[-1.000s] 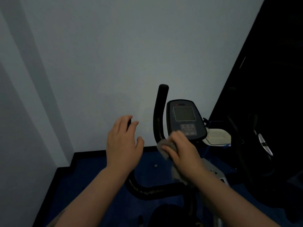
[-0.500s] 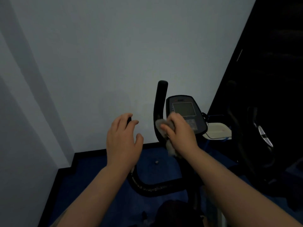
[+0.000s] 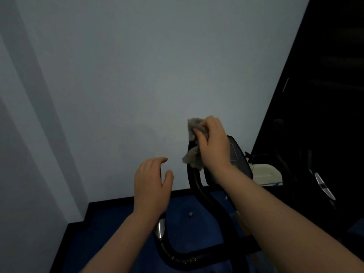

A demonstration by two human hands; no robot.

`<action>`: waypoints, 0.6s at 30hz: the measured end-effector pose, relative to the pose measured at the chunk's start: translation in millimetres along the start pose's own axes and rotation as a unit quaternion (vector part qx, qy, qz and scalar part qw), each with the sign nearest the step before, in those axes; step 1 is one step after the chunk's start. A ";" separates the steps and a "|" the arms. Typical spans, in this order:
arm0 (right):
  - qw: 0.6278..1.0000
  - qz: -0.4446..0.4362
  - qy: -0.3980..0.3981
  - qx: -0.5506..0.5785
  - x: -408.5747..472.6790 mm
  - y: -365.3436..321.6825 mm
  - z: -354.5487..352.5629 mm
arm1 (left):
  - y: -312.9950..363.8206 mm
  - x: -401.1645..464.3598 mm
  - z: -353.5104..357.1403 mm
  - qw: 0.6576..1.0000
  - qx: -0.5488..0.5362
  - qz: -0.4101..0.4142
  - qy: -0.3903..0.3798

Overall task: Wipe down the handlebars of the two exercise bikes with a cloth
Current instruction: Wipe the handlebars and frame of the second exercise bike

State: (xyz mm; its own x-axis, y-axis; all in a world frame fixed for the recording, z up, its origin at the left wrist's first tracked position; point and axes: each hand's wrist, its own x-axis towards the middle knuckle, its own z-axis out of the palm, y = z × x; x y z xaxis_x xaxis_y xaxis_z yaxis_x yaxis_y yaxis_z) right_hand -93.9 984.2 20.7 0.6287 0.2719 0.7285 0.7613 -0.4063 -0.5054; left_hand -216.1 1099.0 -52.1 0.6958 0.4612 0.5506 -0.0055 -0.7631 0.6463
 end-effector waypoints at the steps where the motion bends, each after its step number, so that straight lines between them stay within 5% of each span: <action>1: 0.999 -0.013 -0.016 -0.031 -13.4 5.3 5.3 | -1.3 0.6 -0.6 1.000 0.001 0.003 0.001; 5: 0.993 0.015 -0.114 -0.004 -57.3 21.8 2.0 | -2.1 0.4 -3.2 1.000 0.011 0.015 -0.005; 11: 0.993 0.081 0.009 0.085 -13.3 3.9 -2.2 | -3.8 0.1 -1.5 1.000 0.022 0.022 -0.004; 16: 0.983 0.118 -0.124 0.072 -55.0 26.1 1.3 | -2.8 0.7 1.4 0.999 0.035 0.019 -0.002; 18: 0.982 0.136 -0.079 0.106 -40.2 31.7 -7.2 | -3.3 1.1 1.1 0.999 0.033 0.020 -0.004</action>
State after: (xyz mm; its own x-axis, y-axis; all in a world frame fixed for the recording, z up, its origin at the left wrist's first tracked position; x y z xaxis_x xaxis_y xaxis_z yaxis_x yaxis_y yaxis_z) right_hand -96.2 954.1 -21.3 0.8168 0.3177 0.4815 0.5679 -0.2955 -0.7682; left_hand -214.5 1101.5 -54.2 0.7011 0.4267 0.5713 0.0144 -0.8096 0.5869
